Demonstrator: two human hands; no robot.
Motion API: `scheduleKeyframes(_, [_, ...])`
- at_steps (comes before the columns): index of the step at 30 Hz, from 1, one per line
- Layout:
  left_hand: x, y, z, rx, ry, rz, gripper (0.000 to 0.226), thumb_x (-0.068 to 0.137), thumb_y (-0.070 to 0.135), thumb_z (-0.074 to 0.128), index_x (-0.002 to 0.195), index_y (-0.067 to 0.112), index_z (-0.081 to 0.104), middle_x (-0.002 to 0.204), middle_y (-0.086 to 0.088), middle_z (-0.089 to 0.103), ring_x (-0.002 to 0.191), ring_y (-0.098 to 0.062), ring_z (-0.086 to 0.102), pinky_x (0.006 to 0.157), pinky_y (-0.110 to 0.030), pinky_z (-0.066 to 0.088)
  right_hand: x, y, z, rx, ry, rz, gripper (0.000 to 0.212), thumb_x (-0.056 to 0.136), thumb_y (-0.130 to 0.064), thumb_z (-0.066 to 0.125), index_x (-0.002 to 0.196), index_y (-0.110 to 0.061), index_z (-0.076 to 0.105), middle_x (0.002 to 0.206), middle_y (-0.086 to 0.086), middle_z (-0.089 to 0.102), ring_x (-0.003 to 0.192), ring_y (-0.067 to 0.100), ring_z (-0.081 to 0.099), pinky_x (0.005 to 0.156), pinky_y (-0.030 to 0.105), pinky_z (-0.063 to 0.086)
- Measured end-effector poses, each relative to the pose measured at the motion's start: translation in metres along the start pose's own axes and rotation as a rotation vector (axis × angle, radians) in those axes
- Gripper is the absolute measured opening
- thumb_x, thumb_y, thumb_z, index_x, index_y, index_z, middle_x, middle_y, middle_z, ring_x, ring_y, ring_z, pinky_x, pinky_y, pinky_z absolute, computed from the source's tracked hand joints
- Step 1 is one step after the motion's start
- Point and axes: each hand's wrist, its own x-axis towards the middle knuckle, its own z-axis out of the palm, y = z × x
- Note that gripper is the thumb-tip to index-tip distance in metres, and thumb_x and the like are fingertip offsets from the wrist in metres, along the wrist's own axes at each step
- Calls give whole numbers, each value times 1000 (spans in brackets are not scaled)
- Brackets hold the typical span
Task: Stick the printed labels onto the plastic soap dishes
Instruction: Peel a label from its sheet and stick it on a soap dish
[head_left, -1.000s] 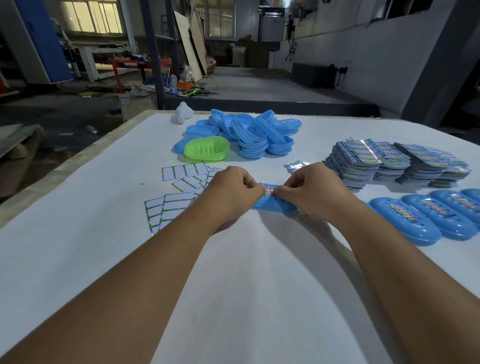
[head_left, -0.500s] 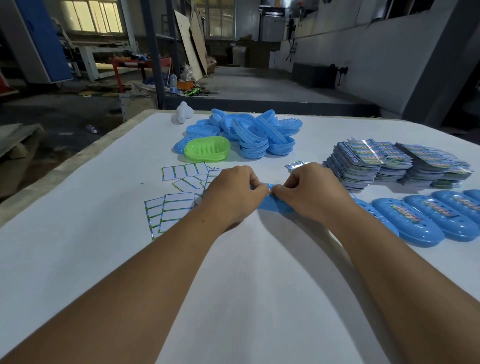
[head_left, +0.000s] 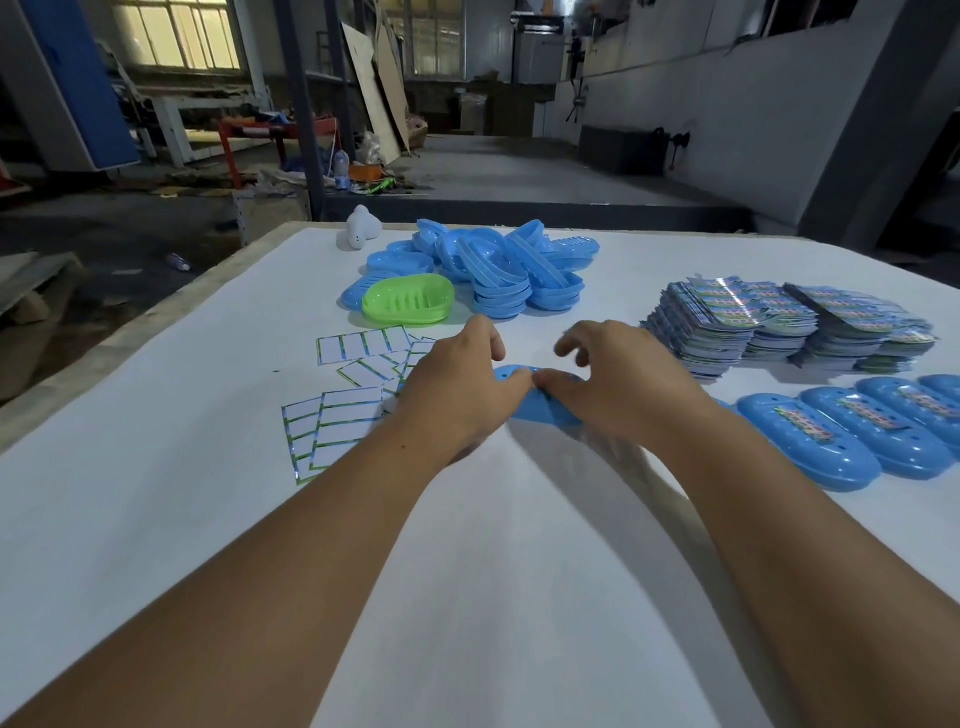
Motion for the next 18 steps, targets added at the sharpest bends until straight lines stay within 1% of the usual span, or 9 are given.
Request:
scheduleKeyframes(2, [-1,2,0,-24,-6,30,27,86,44,64,94,27,45,79,3,60,76,-21,58,67,-37,47,-3,-4,2,102,-51,-112,40,95,-42,61,132,-27,61,126,-4,64,114,17,58,90,29,44])
scheduleKeyframes(4, [-1,2,0,-65,-2,55,17,89,30,60,96,26,45,71,4,59,73,-22,57,63,-37,42,-6,-9,3,167,-96,-201,44,94,-35,61,138,-30,58,132,-6,64,118,17,58,92,28,43])
scheduleKeyframes(6, [-1,2,-2,-104,6,64,11,90,23,56,96,24,46,67,4,57,71,-23,55,61,-36,37,-9,-10,1,167,-124,-238,56,86,-40,67,141,-36,54,130,-9,64,115,16,58,91,28,45])
scheduleKeyframes(8, [-2,3,-3,-125,14,59,9,91,21,54,97,22,48,69,2,57,72,-25,56,63,-38,42,-11,-8,0,114,-137,-237,64,81,-48,71,142,-40,51,125,-6,63,109,16,58,86,29,44])
scheduleKeyframes(10, [-3,3,-3,-134,19,64,7,92,22,53,98,22,50,70,1,58,73,-25,59,68,-41,48,-12,-7,-2,30,-142,-221,62,81,-55,69,138,-42,53,118,-3,59,107,20,56,82,29,40])
scheduleKeyframes(12, [-4,4,-2,-129,26,78,7,92,22,54,97,23,50,66,3,57,72,-23,59,70,-41,50,-14,-6,-6,-43,-154,-180,56,78,-64,67,128,-41,59,111,-4,55,102,20,57,78,31,42])
scheduleKeyframes(14, [-4,5,-2,-121,30,83,8,91,23,55,98,24,51,65,2,58,72,-22,59,72,-42,51,-17,-4,-13,-116,-184,-121,57,74,-71,66,120,-37,61,106,-6,54,94,17,55,74,32,44])
scheduleKeyframes(16, [-4,6,-2,-122,32,79,9,91,23,55,98,25,50,65,1,59,72,-21,59,73,-42,51,-21,-2,-22,-185,-220,-61,60,71,-75,65,112,-31,64,102,-7,58,91,17,56,72,33,49])
scheduleKeyframes(18, [-4,6,-2,-125,35,77,9,90,22,55,97,25,51,63,1,59,71,-20,59,72,-42,51,-25,3,-31,-234,-259,-12,61,70,-74,65,103,-23,70,97,-3,66,89,20,62,74,33,55])
